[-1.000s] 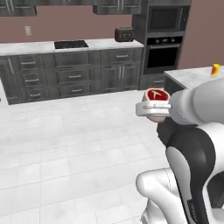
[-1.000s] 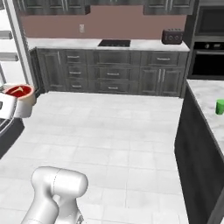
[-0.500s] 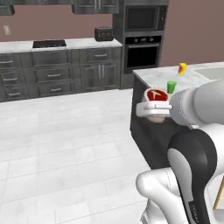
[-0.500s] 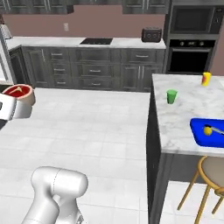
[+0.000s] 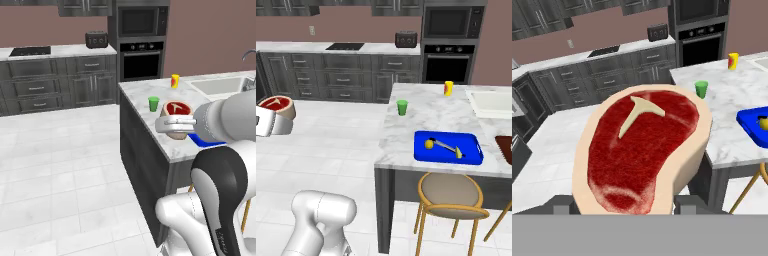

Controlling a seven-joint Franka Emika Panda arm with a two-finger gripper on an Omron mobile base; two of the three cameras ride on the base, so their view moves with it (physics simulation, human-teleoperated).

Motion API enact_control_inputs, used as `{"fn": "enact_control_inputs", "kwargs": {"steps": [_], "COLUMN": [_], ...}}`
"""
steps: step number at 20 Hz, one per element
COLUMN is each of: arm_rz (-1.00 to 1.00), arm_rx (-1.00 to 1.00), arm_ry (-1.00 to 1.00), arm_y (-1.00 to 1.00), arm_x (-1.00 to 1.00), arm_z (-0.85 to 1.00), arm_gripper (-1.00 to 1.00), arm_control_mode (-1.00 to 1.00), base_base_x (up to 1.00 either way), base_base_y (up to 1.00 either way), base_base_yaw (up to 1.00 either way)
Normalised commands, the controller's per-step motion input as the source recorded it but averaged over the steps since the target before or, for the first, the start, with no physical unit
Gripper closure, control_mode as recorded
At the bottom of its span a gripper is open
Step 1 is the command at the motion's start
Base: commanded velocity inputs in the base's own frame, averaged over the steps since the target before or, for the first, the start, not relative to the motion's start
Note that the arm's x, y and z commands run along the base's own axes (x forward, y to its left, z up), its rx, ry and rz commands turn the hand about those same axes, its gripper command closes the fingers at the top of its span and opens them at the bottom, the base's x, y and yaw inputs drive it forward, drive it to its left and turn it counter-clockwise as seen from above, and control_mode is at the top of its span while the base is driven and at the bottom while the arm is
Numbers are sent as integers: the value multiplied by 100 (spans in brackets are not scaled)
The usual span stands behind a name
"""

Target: Gather the lemon wedge and lemon from the fridge and place them on a tray on the dining counter. Then gather the steaks from the fridge and place them on the other tray.

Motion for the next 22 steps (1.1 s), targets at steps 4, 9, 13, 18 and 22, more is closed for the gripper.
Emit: {"fn": "enact_control_inputs", "kwargs": {"steps": [4, 9, 13, 18, 22], "arm_rz": [0, 0, 0, 0, 0], "arm_rx": [0, 0, 0, 0, 0], "arm_ry": [0, 0, 0, 0, 0], "arm_y": [0, 0, 0, 0, 0], "arm_x": [0, 0, 0, 0, 0], "arm_z": [0, 0, 0, 0, 0], "arm_gripper": [100, 100, 100, 100, 100], "arm_control_mode": [100, 100, 100, 100, 100], "base_base_x": [-30, -28, -22, -12, 0], "base_base_y": [-100, -100, -100, -100, -99], "base_base_yaw": [0, 0, 0, 0, 0]}}
